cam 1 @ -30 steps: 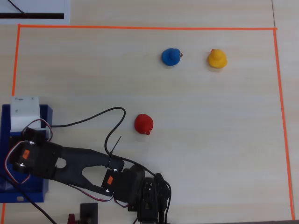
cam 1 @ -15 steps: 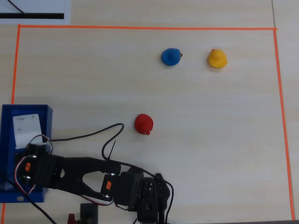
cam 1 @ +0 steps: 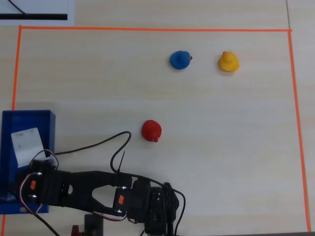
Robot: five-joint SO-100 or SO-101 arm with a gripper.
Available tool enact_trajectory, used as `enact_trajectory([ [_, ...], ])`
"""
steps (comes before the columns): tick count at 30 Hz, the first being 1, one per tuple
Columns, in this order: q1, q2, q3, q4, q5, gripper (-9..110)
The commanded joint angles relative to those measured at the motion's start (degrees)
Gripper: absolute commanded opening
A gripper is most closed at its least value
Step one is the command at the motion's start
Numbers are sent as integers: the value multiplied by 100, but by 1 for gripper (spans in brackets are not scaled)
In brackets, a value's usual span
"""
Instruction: Grasp green duck and put it into box.
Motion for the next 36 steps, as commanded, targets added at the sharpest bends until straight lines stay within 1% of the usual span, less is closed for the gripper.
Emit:
enact_trajectory([
  [1, 431, 527, -606, 519, -229, 42],
  [3, 703, 782, -905, 800, -325, 35],
  [4, 896, 932, -1072, 967, -369, 29],
  [6, 1406, 1274, -1380, 1239, -589, 7],
  [7, 1705, 1415, -1547, 1433, -765, 1],
  [8, 2004, 1556, -1679, 1626, -993, 0],
  [10, 2628, 1934, -1714, 1828, -1459, 0],
  [13, 3577, 2698, -1283, 1758, -2136, 0],
  [15, 4254, 3489, -598, 1318, -2637, 0],
  [18, 5256, 4746, 633, 316, -3357, 0],
  [21, 5959, 5801, 1811, -492, -3894, 0],
  [23, 6196, 6574, 2733, -879, -4166, 0],
  [25, 6249, 7392, 3604, -1002, -4342, 0],
  [33, 6390, 9826, 5774, -220, -4395, 0],
  [36, 6565, 9896, 6144, -167, -4307, 0],
])
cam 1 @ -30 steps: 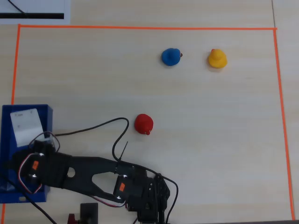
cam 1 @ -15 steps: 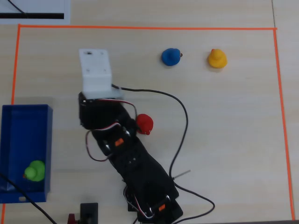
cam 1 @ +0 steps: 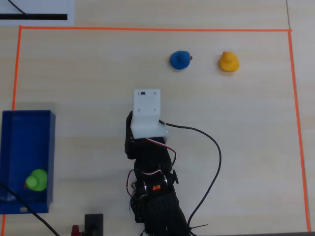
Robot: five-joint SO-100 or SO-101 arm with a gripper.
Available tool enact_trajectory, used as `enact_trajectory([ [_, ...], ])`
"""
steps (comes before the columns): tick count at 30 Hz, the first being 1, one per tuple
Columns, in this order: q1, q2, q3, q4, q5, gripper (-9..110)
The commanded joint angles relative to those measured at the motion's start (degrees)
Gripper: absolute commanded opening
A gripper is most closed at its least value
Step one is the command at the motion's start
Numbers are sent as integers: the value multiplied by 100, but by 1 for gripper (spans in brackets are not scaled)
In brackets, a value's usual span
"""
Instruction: Grasp green duck and put it into box.
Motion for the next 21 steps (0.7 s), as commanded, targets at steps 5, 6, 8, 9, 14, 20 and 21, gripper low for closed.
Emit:
enact_trajectory([
  [5, 536, 237, 1063, -861, -70, 0],
  [6, 606, 237, 1266, -1055, -149, 0],
  [8, 721, 237, 1644, -1371, -299, 0],
  [9, 782, 237, 1811, -1485, -369, 0],
  [14, 984, 237, 2241, -1714, -659, 0],
  [20, 1081, 237, 2224, -1204, -1090, 0],
  [21, 1169, 237, 2382, -1274, -1222, 0],
])
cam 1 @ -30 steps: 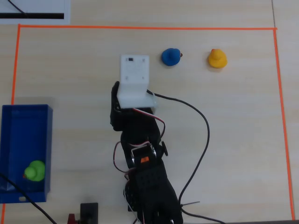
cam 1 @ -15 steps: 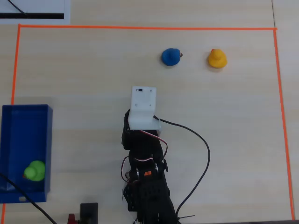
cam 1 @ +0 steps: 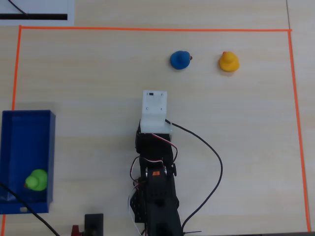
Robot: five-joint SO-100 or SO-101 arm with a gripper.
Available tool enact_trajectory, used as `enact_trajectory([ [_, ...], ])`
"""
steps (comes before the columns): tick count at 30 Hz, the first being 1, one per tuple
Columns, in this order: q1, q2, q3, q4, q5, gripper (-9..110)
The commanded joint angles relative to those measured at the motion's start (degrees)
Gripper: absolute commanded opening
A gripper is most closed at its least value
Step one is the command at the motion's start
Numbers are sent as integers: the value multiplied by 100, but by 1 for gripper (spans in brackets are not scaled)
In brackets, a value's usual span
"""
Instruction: Grasp green duck and put it into box.
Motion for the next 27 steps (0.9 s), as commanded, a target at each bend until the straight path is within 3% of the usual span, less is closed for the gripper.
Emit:
enact_trajectory([
  [1, 272, 26, 193, 26, -431, 0],
  [13, -158, 26, 193, 2593, -633, 0],
  [27, -229, 26, 202, 2795, -606, 2],
])
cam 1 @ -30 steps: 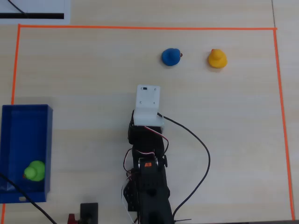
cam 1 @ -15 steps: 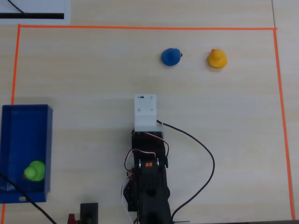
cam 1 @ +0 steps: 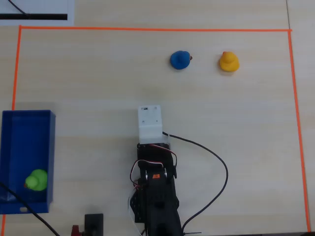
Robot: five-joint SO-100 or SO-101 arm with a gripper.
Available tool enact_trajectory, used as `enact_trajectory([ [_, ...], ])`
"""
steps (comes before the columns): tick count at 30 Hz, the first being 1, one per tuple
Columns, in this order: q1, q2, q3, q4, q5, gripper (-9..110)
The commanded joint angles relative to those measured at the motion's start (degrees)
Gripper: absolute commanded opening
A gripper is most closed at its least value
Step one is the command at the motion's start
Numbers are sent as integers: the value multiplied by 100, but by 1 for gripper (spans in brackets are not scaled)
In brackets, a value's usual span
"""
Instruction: Grasp green duck and put it into box.
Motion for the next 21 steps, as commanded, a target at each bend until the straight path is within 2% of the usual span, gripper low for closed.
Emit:
enact_trajectory([
  [1, -53, -97, 62, 202, 26, 2],
  [21, -53, -97, 62, 202, 26, 4],
])
